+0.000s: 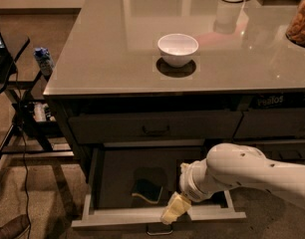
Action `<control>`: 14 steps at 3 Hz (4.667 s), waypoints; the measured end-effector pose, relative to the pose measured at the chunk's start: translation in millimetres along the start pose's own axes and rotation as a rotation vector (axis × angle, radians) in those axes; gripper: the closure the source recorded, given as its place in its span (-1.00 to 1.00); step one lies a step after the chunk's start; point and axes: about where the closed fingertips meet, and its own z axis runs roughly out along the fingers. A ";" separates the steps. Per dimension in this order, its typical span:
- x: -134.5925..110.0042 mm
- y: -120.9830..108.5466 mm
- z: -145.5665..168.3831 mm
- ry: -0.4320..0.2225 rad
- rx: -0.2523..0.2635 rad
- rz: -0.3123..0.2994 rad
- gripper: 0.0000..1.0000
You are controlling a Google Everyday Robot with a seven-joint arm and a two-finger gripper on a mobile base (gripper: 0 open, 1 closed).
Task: Pick sponge from middle drawer and place on counter
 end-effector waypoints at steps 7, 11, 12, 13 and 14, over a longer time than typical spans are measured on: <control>-11.7 -71.3 197.3 -0.202 0.045 0.026 -1.00; -21.3 -75.8 229.4 -0.264 0.038 0.036 -1.00; -14.4 -79.2 234.7 -0.271 0.043 0.044 -1.00; -2.8 -82.6 240.4 -0.266 0.042 0.056 -1.00; 7.9 -83.1 251.6 -0.266 0.032 0.077 -1.00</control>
Offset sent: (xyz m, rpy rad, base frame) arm 0.0430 0.0386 -0.1127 0.0278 -0.0269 -0.0540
